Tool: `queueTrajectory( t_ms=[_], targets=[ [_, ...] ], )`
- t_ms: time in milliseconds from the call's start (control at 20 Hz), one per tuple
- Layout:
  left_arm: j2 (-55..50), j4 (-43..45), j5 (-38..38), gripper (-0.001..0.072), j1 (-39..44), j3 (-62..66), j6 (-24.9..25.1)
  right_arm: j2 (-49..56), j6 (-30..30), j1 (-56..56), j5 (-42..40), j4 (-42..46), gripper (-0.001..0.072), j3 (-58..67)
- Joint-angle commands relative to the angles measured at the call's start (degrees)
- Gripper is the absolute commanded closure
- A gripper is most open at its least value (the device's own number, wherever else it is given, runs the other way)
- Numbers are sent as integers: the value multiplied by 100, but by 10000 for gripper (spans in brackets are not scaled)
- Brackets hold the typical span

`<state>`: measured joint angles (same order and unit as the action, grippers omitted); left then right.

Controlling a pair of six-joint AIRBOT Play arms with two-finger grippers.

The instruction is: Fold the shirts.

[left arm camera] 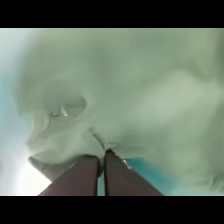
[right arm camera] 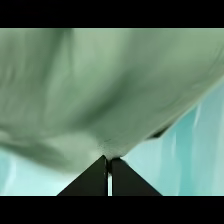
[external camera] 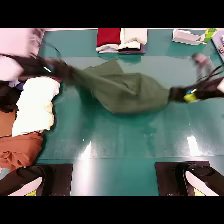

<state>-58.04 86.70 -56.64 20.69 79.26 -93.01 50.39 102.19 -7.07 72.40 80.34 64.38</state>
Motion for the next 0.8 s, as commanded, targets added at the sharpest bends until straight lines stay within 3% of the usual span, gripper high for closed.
queueTrajectory(
  t_ms=[0, 450, 600, 750],
  targets=[
    [918, 640, -44, 683, 2, 1467, -2, -597, -4, 0, 313, 743, 693, 1784],
    [1408, 728, -55, 685, 2, 3709, 4, -234, -90, 0, 1580, 2026, 694, 5786],
    [1248, 949, -376, 685, 2, 3670, 2, 111, -129, 0, 1670, 2024, 694, 6131],
    [603, 1375, -1276, 683, 2, 3427, -116, 321, -127, 0, 1609, 2026, 694, 5490]
  ],
)
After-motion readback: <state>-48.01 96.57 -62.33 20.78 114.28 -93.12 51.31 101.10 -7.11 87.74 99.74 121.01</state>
